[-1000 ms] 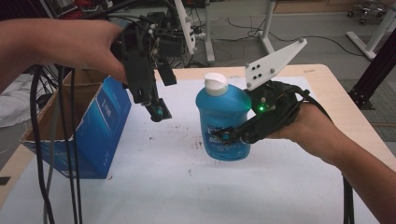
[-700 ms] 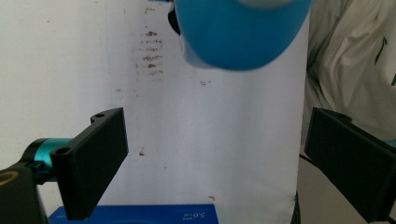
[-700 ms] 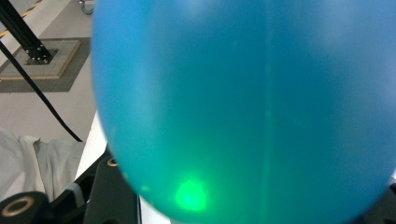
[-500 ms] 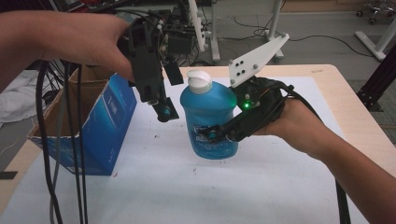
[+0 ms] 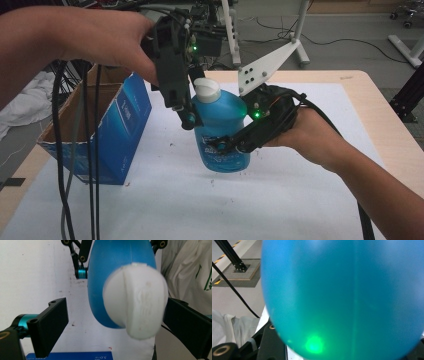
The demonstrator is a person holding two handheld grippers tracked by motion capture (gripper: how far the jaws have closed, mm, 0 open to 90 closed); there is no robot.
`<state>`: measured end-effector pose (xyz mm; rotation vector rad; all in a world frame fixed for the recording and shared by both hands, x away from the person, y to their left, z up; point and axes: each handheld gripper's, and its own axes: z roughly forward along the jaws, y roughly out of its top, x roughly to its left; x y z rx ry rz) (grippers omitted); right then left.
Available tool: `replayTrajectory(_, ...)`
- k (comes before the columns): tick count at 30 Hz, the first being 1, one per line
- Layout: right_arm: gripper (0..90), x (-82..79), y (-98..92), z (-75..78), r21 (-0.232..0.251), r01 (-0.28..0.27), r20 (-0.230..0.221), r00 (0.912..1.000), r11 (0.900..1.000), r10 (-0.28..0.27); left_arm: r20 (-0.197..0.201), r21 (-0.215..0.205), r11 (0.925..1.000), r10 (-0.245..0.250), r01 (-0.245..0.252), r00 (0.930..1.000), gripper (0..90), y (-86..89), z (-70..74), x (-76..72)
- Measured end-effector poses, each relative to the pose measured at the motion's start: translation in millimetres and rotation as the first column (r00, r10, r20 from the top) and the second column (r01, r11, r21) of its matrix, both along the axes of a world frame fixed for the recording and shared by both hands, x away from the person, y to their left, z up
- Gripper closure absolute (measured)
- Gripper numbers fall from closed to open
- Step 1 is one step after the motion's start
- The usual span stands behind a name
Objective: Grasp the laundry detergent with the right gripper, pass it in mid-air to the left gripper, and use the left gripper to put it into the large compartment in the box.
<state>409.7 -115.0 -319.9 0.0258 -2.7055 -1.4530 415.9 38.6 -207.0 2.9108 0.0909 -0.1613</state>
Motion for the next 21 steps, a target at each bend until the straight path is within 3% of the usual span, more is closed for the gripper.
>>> replayTrajectory(21, 45.1, -0.8, 4.4, 1.3, -0.015, 0.003, -0.015, 0.9999, 1.000, -0.004, 0.003, 0.015, 0.9993, -0.034, 0.034, 0.9994, 6.2, -17.2, -7.8, 1.5)
